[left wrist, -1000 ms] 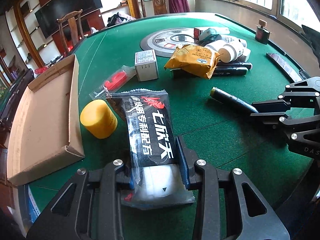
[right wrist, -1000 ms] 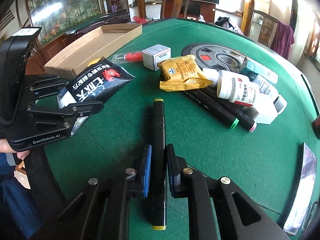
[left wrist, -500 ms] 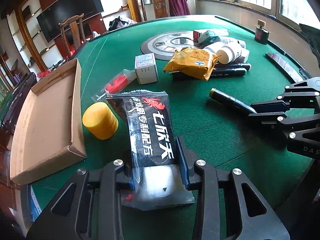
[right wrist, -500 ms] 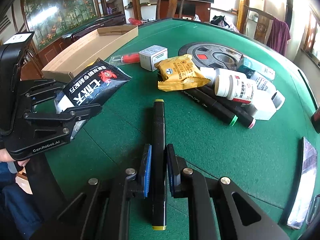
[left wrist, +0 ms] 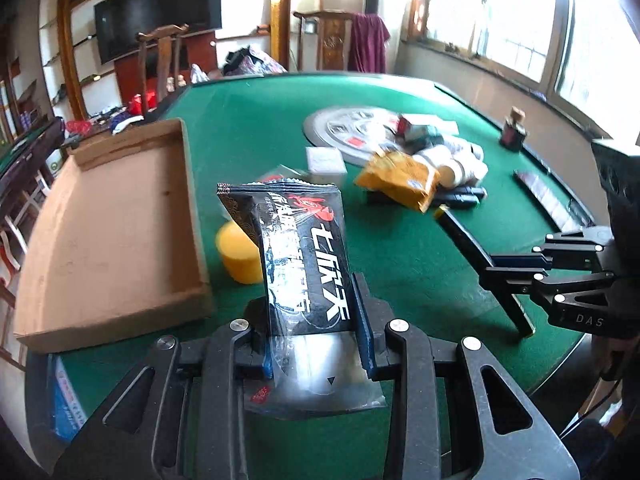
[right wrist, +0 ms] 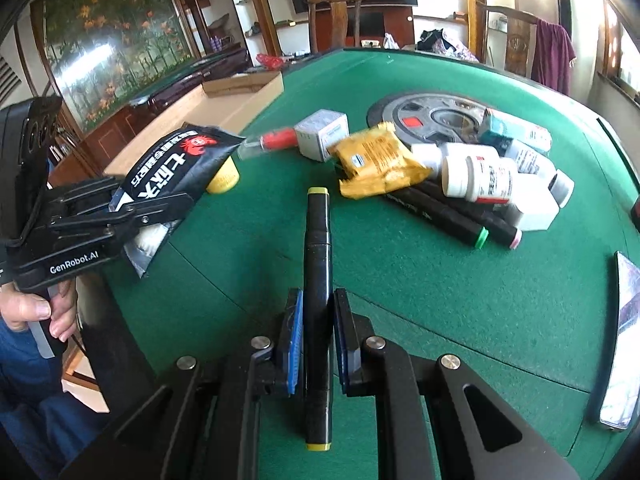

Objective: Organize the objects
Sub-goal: 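Grasp a black marker with the right gripper while the left gripper holds the snack bag, then lower the snack bag and marker into the cardboard tray and open both grippers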

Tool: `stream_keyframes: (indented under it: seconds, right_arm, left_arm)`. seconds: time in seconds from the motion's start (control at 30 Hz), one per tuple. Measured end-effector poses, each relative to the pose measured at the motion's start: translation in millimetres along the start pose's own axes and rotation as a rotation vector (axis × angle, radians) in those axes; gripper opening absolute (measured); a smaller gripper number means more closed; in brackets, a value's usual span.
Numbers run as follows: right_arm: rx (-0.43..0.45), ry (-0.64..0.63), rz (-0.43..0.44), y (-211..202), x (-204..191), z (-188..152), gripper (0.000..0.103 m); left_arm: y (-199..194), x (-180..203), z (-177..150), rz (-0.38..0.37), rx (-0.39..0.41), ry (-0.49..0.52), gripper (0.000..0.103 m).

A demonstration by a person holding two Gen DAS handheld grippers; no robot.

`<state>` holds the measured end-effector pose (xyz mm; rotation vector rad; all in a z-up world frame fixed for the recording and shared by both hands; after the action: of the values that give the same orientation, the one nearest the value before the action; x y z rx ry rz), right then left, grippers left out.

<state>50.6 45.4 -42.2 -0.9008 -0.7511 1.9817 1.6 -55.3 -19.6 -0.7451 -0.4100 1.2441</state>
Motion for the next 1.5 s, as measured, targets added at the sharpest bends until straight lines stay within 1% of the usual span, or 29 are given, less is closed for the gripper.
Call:
stream_keyframes:
  seconds: [0.1,0.17,0.4,0.67,0.83,0.9,1.0,1.03,1.1,1.13,1.17,1.23,1.27,1.33,1.37,1.43,1.5]
  right_arm:
    - [0.013,0.015,0.031,-2,-11,9,0.013]
    - [0.021,0.02,0.053,-1,-20,16,0.013]
    - [0.058,0.018,0.137,9,-66,49,0.013]
    - [0.102,-0.002,0.223,21,-129,99,0.013]
    - [0.08,0.011,0.257,43,-161,131,0.013]
    - [0.065,0.033,0.254,60,-169,146,0.013]
    - [0.016,0.082,0.249,94,-177,169,0.013]
    - [0.005,0.095,0.24,107,-178,177,0.013]
    - [-0.011,0.105,0.205,128,-178,189,0.013]
    - [-0.019,0.116,0.187,141,-177,195,0.013]
    - [-0.031,0.126,0.176,151,-177,198,0.013]
    - [-0.051,0.161,0.149,174,-173,207,0.013]
    - [-0.062,0.175,0.147,182,-172,209,0.013]
    - [-0.075,0.191,0.113,199,-168,214,0.013]
    - [-0.079,0.196,0.101,205,-168,216,0.013]
    - [-0.085,0.209,0.095,215,-167,220,0.013]
    - [-0.091,0.206,0.072,221,-162,223,0.013]
  left_arm:
    - [-9,-21,0,0.018,0.018,-0.045,0.031]
    - [-15,-39,-2,0.043,0.028,-0.08,0.031]
    - [-27,-91,-10,0.106,0.049,-0.169,0.031]
    - [-36,-134,-10,0.162,0.08,-0.213,0.031]
    - [-31,-166,-2,0.188,0.085,-0.235,0.031]
    - [-24,-183,6,0.206,0.073,-0.245,0.031]
    - [-3,-204,21,0.204,0.049,-0.268,0.031]
    - [5,-210,24,0.203,0.03,-0.271,0.031]
    - [21,-223,33,0.186,0.022,-0.296,0.031]
    - [29,-229,35,0.187,0.014,-0.314,0.031]
    - [43,-236,36,0.166,-0.009,-0.343,0.031]
    - [62,-244,37,0.131,-0.016,-0.404,0.031]
    - [75,-250,34,0.117,-0.033,-0.44,0.031]
    - [90,-260,28,0.097,-0.066,-0.492,0.031]
    - [92,-260,31,0.089,-0.068,-0.498,0.03]
    - [90,-263,37,0.125,-0.061,-0.473,0.031]
    - [96,-267,35,0.115,-0.083,-0.473,0.031]
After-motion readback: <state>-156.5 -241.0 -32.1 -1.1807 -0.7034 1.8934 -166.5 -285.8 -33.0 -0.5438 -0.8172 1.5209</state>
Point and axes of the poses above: each gripper's, at about its wrist camera, not at the fingertips, and y roughly the way its jaws point, x to its right, z to its top, the point moved 10 cm from there along y, roughly the way its jaws point, and after that the axes turned 13 degrees about y, right-handed, at the moved point
